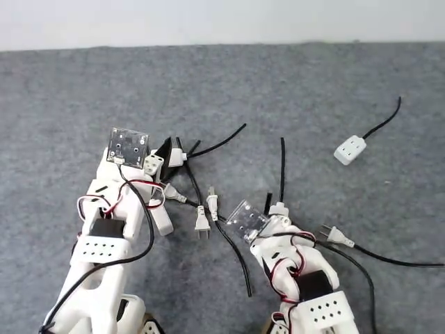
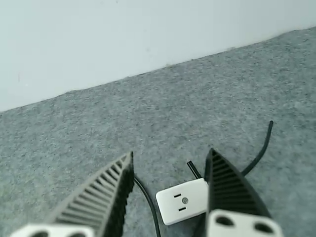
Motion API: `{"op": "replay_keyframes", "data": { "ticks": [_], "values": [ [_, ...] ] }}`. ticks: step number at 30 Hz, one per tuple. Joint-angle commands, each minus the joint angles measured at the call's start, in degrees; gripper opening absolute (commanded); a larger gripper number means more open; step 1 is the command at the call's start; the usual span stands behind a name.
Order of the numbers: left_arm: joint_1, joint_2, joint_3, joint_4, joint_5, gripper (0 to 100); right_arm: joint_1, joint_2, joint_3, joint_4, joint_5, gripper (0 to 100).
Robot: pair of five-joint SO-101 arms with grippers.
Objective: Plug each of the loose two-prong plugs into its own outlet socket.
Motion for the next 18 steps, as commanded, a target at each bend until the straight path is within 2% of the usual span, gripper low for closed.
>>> {"op": "replay_keyframes", "data": {
  "ticks": [1,5,7,18],
  "values": [
    [0.0,0.2,-2.7,-2.0,-1.0,23,0.7,-0.7,-7.5,2.2,-3.5,9.2],
    [0.0,0.2,-2.7,-2.0,-1.0,23,0.6,-0.7,-14.1,5.1,-5.9,19.6],
    [0.0,0.2,-2.7,-2.0,-1.1,23,0.7,-0.7,-16.4,5.7,-5.9,21.7],
    [-0.1,0.2,-2.8,-2.0,-1.1,23,1.5,-0.4,-19.0,5.6,-5.9,18.0]
  ]
}}
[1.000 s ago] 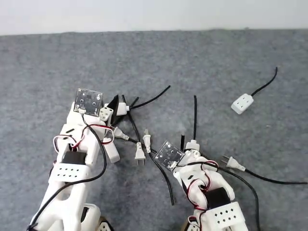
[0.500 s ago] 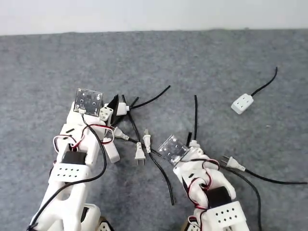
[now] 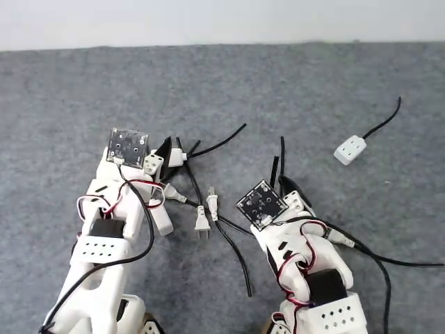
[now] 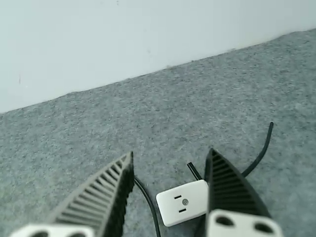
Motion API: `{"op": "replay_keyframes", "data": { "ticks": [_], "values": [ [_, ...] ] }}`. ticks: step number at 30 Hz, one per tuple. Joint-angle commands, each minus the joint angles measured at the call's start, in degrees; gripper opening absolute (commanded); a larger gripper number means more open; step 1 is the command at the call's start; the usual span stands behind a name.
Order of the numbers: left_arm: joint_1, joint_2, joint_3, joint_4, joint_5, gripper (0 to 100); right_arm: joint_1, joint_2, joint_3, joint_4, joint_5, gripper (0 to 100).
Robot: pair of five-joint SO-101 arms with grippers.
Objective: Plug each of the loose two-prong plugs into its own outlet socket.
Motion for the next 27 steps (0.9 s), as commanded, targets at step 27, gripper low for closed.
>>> {"op": "replay_keyframes", "data": {
  "ticks": [27],
  "values": [
    [-0.1,0.2,-2.8,-1.8,-0.9,23,5.8,-0.6,9.8,-0.1,6.4,0.9]
  ]
}}
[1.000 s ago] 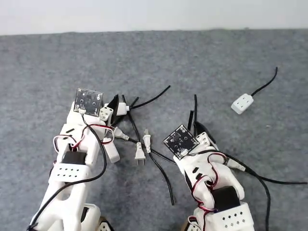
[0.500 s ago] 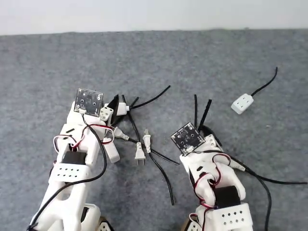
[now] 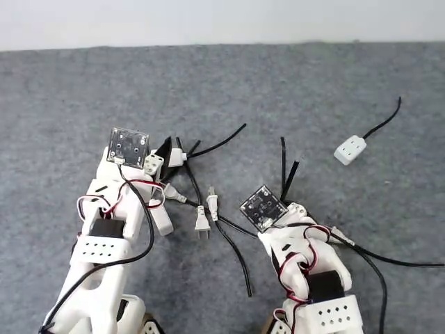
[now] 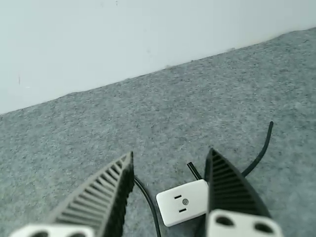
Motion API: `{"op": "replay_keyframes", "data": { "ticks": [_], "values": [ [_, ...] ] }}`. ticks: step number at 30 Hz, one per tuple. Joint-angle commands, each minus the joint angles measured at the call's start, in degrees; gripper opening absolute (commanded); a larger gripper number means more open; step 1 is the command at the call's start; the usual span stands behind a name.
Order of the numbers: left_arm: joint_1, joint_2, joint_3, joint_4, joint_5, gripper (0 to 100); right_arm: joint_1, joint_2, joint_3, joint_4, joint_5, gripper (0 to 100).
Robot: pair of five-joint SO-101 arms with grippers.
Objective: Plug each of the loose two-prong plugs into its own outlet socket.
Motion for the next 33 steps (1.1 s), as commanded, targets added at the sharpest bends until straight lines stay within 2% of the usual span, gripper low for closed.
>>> {"op": "replay_keyframes", "data": {
  "ticks": [1,20,28,33],
  "values": [
    [-0.1,0.2,-2.8,-1.8,-0.8,23,0.7,0.5,1.6,0.5,1.4,0.9],
    [0.0,0.2,-2.7,-1.8,-0.9,23,1.0,0.5,6.2,-2.9,1.5,0.9],
    [0.0,0.2,-2.7,-1.8,-0.9,23,1.1,0.6,6.2,1.0,5.9,0.9],
    [0.0,0.2,-2.7,-1.8,-0.9,23,1.1,0.6,6.2,2.0,5.9,0.9]
  ]
}}
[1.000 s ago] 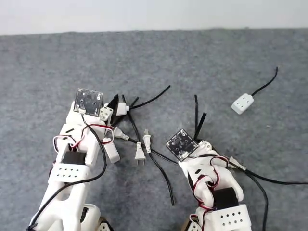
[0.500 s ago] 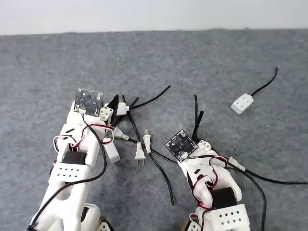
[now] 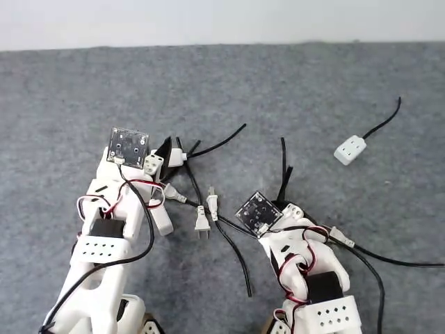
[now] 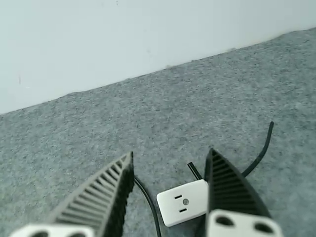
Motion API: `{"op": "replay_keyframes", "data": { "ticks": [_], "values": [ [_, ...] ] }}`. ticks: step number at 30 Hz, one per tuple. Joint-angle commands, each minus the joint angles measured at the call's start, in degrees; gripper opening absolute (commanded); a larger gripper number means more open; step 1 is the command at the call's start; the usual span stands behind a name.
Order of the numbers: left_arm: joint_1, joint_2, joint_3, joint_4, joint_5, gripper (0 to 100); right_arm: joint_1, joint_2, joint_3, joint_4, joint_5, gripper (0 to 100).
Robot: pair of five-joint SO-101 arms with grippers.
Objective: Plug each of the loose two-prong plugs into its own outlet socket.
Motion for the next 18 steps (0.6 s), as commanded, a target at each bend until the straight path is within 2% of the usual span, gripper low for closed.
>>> {"op": "replay_keyframes", "data": {
  "ticks": [1,14,18],
  "values": [
    [0.0,0.2,-2.7,-1.8,-0.9,23,1.2,0.7,3.2,3.2,1.4,0.9],
    [0.1,0.2,-2.7,-1.8,-0.9,23,1.2,1.2,3.2,4.9,1.5,0.9],
    [0.1,0.3,-2.7,-1.8,-0.9,23,0.9,0.7,3.2,8.8,1.5,0.9]
  ]
}}
